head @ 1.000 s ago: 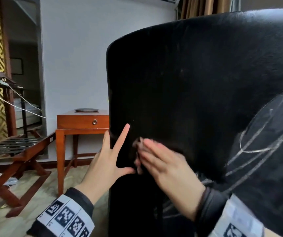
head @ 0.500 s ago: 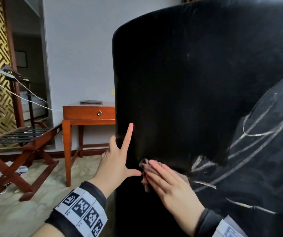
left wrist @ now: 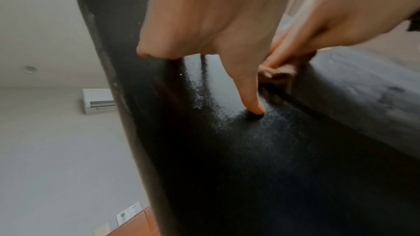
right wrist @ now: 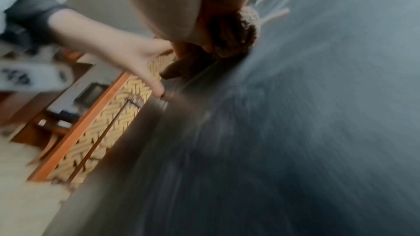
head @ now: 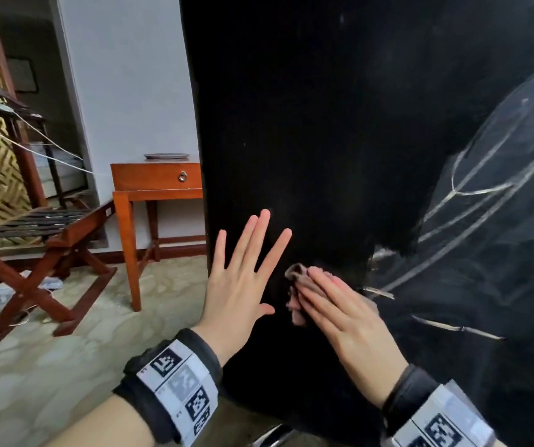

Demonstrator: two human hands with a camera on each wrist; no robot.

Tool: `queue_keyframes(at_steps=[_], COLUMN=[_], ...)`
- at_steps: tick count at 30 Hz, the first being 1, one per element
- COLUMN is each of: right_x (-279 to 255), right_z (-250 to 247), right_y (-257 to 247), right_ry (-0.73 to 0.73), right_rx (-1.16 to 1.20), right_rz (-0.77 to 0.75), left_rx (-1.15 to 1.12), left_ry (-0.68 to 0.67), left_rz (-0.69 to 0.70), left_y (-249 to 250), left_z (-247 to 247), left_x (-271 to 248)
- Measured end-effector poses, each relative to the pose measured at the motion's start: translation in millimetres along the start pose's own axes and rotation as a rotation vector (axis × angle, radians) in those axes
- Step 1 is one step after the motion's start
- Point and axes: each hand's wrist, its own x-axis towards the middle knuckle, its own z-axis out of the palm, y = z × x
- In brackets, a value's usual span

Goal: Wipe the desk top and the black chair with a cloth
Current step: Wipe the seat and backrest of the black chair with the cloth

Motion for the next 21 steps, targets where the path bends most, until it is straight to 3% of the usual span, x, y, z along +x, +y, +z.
queue_keyframes(at_steps=[2,3,4,6,7,9,10,12,13,15,17,19,21], right_x=[-27.7,-37.3,-31.0,-6.8,5.3,17.9,17.2,-0.5,-19.4,-47.9,-58.7,-52.2,-22.4], right_z=[-2.1,-10.5,-23.4,-31.2,-33.2,-33.4,-29.9,-15.1,-13.4,-9.0,-3.2,-1.1,-16.5], right_y=[18.1,15.7,14.2,-0.9,-9.6,1.1,7.5,14.3,28.9,48.1,49.2,22.7,1.3], right_ry=[-0.162,-0.106,-0.139,-0.143,-0.128,-0.147,-0.237,-0.302,-0.309,-0.297,-0.162,0.035,-0.115], right_rx=[-0.175,-0.608,-0.918,-1.186,-1.180,-0.870,-0.479,0.293,0.563,0.806,0.721,0.152,-0.210], right_rz=[-0.202,-0.319,-0.486,-0.491,-0.555,-0.582,-0.477,-0.066,0.041,0.108,0.138,0.016,-0.068], left_rx=[0.030,0.029,0.034,0.026,0.026,0.027,0.022,0.017,0.025,0.046,0.085,0.095,0.070], left_ry=[-0.023,-0.024,-0.013,-0.027,-0.028,-0.044,-0.048,-0.057,-0.068,-0.086,-0.110,-0.109,-0.079], left_rz=[0.010,0.010,0.012,0.011,0.012,0.013,0.013,0.012,0.018,0.047,0.091,0.117,0.100], left_y=[3.1,3.0,1.9,1.3,1.6,2.6,2.9,3.6,4.2,6.2,9.0,10.6,10.7], left_z=[-0.6,0.0,1.0,-0.4,-0.3,0.4,0.9,0.7,0.9,2.3,2.9,2.3,1.3], left_x=[1.4,1.7,1.8,0.9,0.7,0.9,0.8,-0.5,-2.1,-6.4,-12.0,-15.9,-16.4])
